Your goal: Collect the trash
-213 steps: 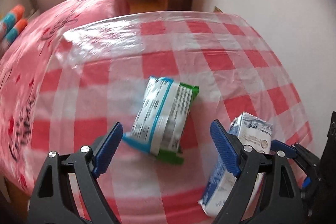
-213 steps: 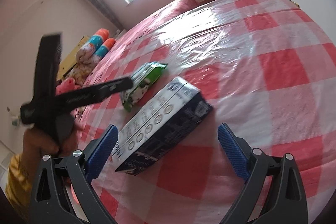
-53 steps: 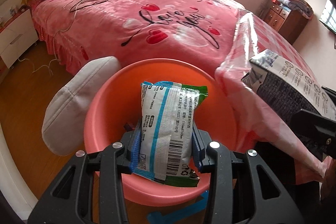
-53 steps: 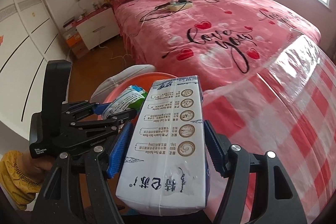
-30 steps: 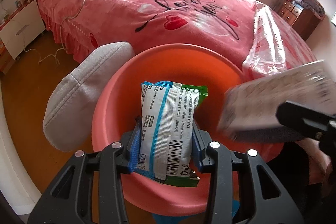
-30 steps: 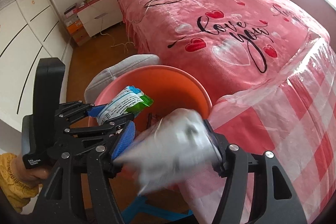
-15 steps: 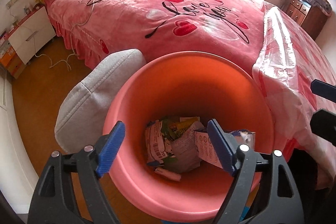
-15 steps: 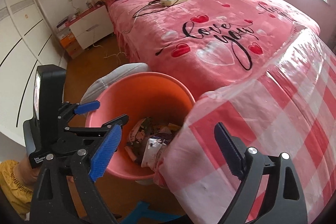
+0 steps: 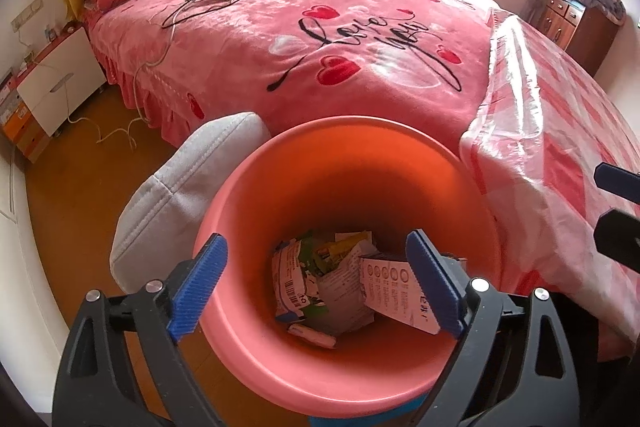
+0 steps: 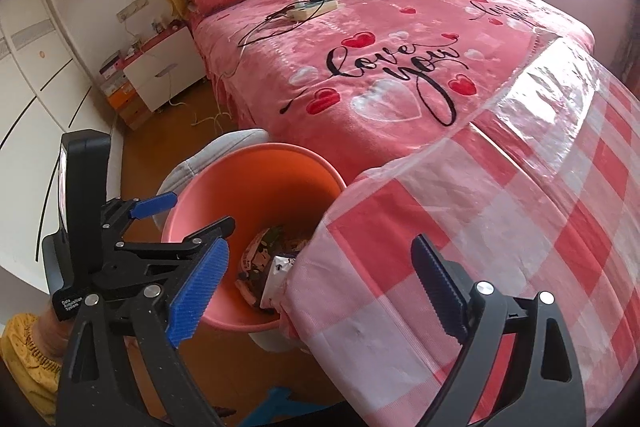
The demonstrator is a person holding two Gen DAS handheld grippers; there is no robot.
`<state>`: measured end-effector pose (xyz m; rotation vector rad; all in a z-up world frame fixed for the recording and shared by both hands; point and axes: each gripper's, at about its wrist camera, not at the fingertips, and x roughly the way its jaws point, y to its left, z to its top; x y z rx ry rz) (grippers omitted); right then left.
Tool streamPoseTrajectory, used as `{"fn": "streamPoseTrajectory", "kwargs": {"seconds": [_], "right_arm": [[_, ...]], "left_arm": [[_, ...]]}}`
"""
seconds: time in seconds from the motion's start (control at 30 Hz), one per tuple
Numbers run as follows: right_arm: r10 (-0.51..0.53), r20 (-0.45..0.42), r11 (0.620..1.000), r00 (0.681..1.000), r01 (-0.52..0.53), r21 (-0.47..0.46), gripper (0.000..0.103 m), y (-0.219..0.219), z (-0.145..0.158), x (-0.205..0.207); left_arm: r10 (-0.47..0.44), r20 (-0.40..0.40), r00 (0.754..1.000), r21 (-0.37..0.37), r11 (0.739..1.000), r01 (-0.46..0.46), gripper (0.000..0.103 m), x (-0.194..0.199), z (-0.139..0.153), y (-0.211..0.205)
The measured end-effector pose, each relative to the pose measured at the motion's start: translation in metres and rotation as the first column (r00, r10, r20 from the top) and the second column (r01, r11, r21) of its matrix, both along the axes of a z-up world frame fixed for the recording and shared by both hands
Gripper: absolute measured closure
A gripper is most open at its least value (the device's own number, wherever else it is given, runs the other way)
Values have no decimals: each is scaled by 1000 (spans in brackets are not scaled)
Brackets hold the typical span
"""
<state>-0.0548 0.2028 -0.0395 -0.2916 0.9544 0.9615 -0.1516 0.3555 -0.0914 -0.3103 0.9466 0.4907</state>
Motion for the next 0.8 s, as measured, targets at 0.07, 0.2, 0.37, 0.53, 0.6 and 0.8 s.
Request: {"fn": "streamPoseTrajectory", "kwargs": {"seconds": [0.07,0.2,0.37,0.53,0.6,0.8], "right_arm": [[-7,1,1000,1000,7,4,11,-4,1,0],[-19,0,1000,1000,19,17,11,-14,3,1],[-37,-1,999,999,37,34,8,-28,6,1],[-51,6,997,999,51,58,8,-41,10,2],[-59,13,996,998,58,62,8,-46,11,1],[-90,28,994,996,88,69,8,-62,12,2]], "left_arm": [[-5,2,1000,8,1000,5,12,1,3,-3],[-13,10,1000,26,1000,13,10,1,9,-9],[-37,30,999,49,998,35,8,2,19,-20],[-68,56,996,69,996,64,8,3,29,-32],[-74,69,995,71,995,69,8,4,33,-36],[-104,87,991,119,989,94,8,9,43,-52]]}}
